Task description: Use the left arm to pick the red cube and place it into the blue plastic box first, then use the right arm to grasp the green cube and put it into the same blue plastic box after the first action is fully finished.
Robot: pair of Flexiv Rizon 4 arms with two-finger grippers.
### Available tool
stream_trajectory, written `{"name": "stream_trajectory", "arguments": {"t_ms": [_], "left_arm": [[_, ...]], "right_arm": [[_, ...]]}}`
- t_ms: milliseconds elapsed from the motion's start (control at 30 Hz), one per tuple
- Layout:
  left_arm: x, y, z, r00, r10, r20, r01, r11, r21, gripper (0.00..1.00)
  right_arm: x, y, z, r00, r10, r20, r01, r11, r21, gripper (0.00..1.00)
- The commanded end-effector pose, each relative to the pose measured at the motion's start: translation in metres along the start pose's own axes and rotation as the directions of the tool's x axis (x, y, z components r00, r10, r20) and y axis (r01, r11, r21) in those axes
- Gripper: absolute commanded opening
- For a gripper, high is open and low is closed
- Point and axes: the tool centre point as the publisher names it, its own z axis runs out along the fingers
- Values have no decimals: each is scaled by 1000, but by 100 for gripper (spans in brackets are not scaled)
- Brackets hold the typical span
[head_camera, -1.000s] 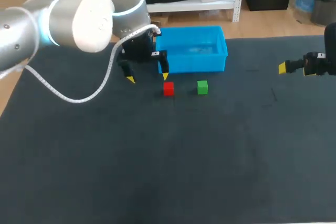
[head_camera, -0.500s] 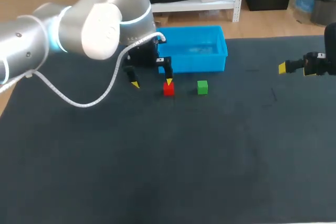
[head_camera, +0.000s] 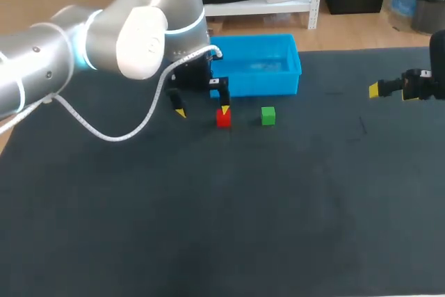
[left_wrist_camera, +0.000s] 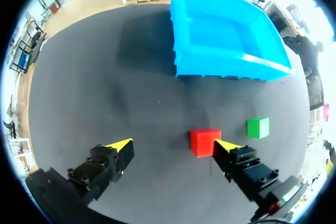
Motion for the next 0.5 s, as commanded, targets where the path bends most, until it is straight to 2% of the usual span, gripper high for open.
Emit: {"name": "stream_trajectory", "arguments": {"t_ms": [33,100,200,267,400,500], "left_arm": [[-7,-3,4,1000,3,-13,-3,1000,-8,96],[-7,-3,6,1000,4,-14,-4,1000,-10,80],[-6,-3,9,1000,4,-18,-4,1000,-11,80],[-5,-3,11,1000,2,-24,-2,1000,-10,83],[-5,-3,12,1000,5,-28,-6,1000,-11,98],[-5,-4,11,1000,5,-27,-5,1000,-7,100]], "right_arm": [[0,0,0,1000,-1,-1,1,1000,-1,100],[0,0,0,1000,-1,-1,1,1000,-1,100],[0,0,0,1000,-1,-1,1,1000,-1,100],[0,0,0,1000,-1,-1,1,1000,-1,100],[0,0,0,1000,-1,-1,1,1000,-1,100],[0,0,0,1000,-1,-1,1,1000,-1,100]]}}
